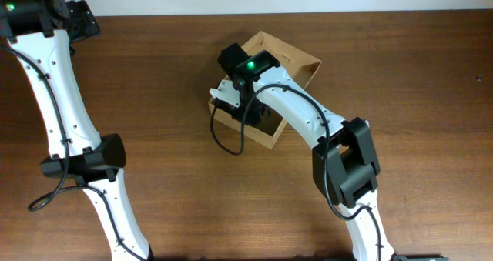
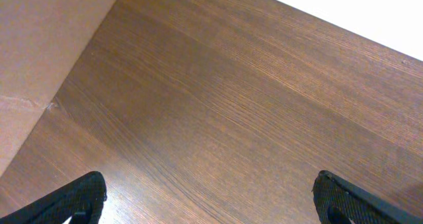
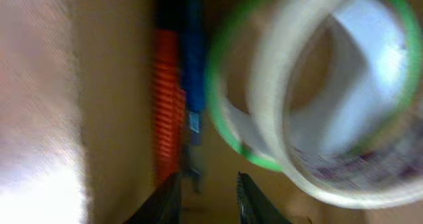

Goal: Pack container
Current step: 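Carry the blue pen over the box and lower it in, then move the right gripper to the black marker and grasp it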

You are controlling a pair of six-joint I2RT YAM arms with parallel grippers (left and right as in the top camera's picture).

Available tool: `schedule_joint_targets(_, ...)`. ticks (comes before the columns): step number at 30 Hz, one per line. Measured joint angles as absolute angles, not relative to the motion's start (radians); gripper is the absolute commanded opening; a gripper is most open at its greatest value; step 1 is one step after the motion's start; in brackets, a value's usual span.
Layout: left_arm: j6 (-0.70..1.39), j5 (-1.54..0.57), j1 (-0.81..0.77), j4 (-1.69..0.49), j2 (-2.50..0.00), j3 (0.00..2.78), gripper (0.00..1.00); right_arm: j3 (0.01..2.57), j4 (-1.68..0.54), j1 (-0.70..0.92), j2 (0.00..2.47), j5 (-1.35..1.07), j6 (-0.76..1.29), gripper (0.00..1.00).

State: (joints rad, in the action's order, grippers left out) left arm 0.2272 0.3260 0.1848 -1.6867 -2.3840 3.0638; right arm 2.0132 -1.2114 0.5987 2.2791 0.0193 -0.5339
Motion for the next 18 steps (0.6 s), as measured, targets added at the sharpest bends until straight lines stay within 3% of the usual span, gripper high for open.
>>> schedule_joint_targets(5,0.227,0.326,0.185,-1.687,-2.384,3.064,1.0,2.012,-1.241,0.595,2.158,0.157,-0.516,0.42)
schedule_joint_targets(11,0.228,0.326,0.185,-1.687,-2.384,3.064,1.0,2.017,-1.211,0.542,1.705,0.237,-0.461,0.49)
schedule_joint_targets(15,0.227,0.326,0.185,-1.687,-2.384,3.064,1.0,1.952,-1.118,0.36,1.395,0.26,-0.418,0.54)
schedule_joint_targets(18,0.228,0.326,0.184,-1.686,-2.384,3.064,1.0,1.75,-1.07,0.121,1.193,0.284,-0.363,0.66)
